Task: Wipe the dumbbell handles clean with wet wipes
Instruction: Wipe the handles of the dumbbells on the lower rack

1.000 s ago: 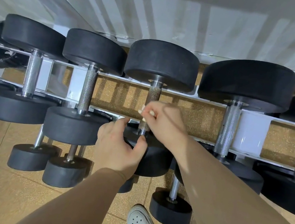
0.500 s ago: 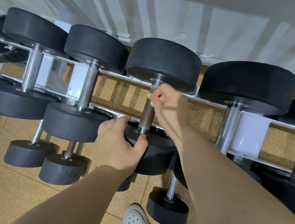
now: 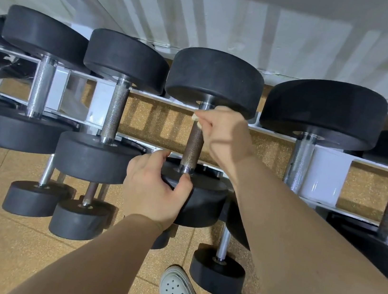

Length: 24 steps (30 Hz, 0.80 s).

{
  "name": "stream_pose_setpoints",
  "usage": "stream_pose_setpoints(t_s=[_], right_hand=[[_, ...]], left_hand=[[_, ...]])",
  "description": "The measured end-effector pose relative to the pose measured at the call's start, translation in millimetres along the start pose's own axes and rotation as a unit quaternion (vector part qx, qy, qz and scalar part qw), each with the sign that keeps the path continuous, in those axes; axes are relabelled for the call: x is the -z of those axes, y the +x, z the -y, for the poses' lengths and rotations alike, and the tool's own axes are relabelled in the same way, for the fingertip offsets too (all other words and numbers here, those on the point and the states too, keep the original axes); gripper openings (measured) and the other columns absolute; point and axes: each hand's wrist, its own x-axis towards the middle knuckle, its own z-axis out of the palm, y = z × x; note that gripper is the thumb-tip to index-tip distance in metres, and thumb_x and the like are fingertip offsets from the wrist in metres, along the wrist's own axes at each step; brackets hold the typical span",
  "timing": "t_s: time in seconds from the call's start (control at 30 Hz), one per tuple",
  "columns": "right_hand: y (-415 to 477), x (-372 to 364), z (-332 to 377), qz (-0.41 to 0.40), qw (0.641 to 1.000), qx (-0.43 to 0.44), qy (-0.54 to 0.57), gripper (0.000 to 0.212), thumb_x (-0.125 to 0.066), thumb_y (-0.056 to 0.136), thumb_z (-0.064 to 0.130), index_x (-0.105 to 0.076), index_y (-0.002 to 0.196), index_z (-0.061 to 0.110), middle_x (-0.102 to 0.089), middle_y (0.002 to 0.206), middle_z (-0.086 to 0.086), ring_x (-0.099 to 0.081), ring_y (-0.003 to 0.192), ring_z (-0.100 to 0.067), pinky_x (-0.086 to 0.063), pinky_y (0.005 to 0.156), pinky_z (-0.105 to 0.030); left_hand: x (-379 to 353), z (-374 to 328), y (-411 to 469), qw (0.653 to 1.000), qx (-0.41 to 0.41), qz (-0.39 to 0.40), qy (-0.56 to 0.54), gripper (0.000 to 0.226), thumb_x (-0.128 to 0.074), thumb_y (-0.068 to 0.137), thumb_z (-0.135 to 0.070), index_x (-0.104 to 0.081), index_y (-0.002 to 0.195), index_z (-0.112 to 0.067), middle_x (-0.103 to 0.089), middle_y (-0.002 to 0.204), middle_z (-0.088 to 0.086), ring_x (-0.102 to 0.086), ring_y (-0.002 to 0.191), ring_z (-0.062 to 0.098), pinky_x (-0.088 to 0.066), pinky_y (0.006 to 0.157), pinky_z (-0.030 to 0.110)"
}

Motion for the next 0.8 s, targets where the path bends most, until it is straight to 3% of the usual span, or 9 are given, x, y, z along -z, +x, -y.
stream_pose_setpoints(t_s=[0.1,0.23,0.3,0.4,0.5,0.53,0.6,0.7,0.8], right_hand=[[-4.4,3.1,3.9,-0.003,0.999,0.003,0.034,0.023,-0.059,0.098,0.016,-0.077,0.111,0.021,-0.068,0.102,0.004,-0.060,0.086,-0.007,-0.048,0.082,-0.019],[-40.6,5.6,9.2,0.206,0.975,0.054,-0.066,0.025,-0.058,0.100,0.022,-0.072,0.121,0.027,-0.070,0.120,0.003,-0.065,0.105,-0.011,-0.048,0.098,-0.024],[-32.4,8.0,11.1,0.241,0.964,0.070,-0.086,0.026,-0.057,0.101,0.024,-0.070,0.124,0.026,-0.069,0.124,0.002,-0.064,0.108,-0.015,-0.048,0.095,-0.025],[-2.7,7.5,11.8,0.211,0.968,0.052,-0.122,0.028,-0.051,0.102,0.023,-0.069,0.123,0.022,-0.066,0.119,-0.001,-0.064,0.103,-0.023,-0.052,0.090,-0.031],[5.2,-3.6,9.8,0.033,0.990,0.002,-0.136,0.021,-0.052,0.100,0.018,-0.072,0.105,0.016,-0.064,0.094,0.000,-0.062,0.085,-0.020,-0.052,0.077,-0.034],[-3.6,-6.4,10.3,0.014,0.994,-0.005,-0.110,0.018,-0.053,0.099,0.020,-0.071,0.099,0.018,-0.060,0.085,0.005,-0.056,0.076,-0.015,-0.048,0.071,-0.032],[-25.1,-10.6,12.0,0.086,0.986,0.048,-0.132,0.018,-0.052,0.100,0.022,-0.070,0.099,0.021,-0.058,0.083,0.005,-0.055,0.076,-0.016,-0.045,0.070,-0.031],[-29.7,-5.5,12.9,0.168,0.972,0.100,-0.134,0.026,-0.050,0.101,0.022,-0.070,0.117,0.027,-0.065,0.106,0.001,-0.061,0.094,-0.020,-0.049,0.080,-0.030],[2.6,-4.2,10.1,0.078,0.975,0.038,-0.204,0.024,-0.049,0.097,0.016,-0.067,0.110,0.025,-0.063,0.098,0.000,-0.063,0.087,-0.024,-0.048,0.070,-0.029]], left_hand=[[-0.3,0.8,0.6,1.000,-0.001,0.003,0.001,0.072,-0.046,0.073,-0.059,-0.064,0.125,-0.013,-0.065,0.109,0.002,-0.047,0.118,0.025,-0.037,0.097,0.033],[-0.9,1.5,0.7,1.000,-0.004,-0.001,-0.006,0.071,-0.048,0.074,-0.057,-0.063,0.126,-0.012,-0.065,0.109,0.004,-0.048,0.116,0.026,-0.037,0.097,0.032],[-1.1,1.6,0.5,1.000,-0.003,0.000,-0.004,0.073,-0.048,0.074,-0.057,-0.061,0.129,-0.011,-0.065,0.114,0.005,-0.048,0.118,0.026,-0.033,0.098,0.028],[0.1,1.1,0.3,1.000,0.001,0.008,0.002,0.078,-0.047,0.073,-0.058,-0.058,0.134,-0.011,-0.064,0.119,0.006,-0.047,0.121,0.026,-0.032,0.101,0.028],[1.7,-0.7,-0.1,1.000,0.008,0.012,0.003,0.080,-0.046,0.072,-0.059,-0.057,0.136,-0.012,-0.063,0.122,0.005,-0.046,0.124,0.024,-0.033,0.102,0.029],[1.4,-0.8,-0.3,1.000,0.010,0.012,0.004,0.080,-0.046,0.072,-0.059,-0.057,0.137,-0.013,-0.063,0.122,0.005,-0.046,0.124,0.024,-0.035,0.102,0.030],[0.7,-0.8,-0.6,1.000,0.009,0.010,0.008,0.079,-0.047,0.072,-0.059,-0.058,0.136,-0.013,-0.064,0.121,0.005,-0.048,0.123,0.026,-0.035,0.101,0.030],[0.4,0.0,0.5,1.000,0.012,0.009,0.008,0.079,-0.047,0.072,-0.059,-0.058,0.134,-0.012,-0.065,0.119,0.005,-0.049,0.122,0.027,-0.034,0.100,0.030],[1.0,-1.4,0.2,1.000,0.015,0.013,0.007,0.080,-0.047,0.072,-0.059,-0.058,0.135,-0.012,-0.064,0.120,0.005,-0.047,0.122,0.025,-0.035,0.101,0.030]])
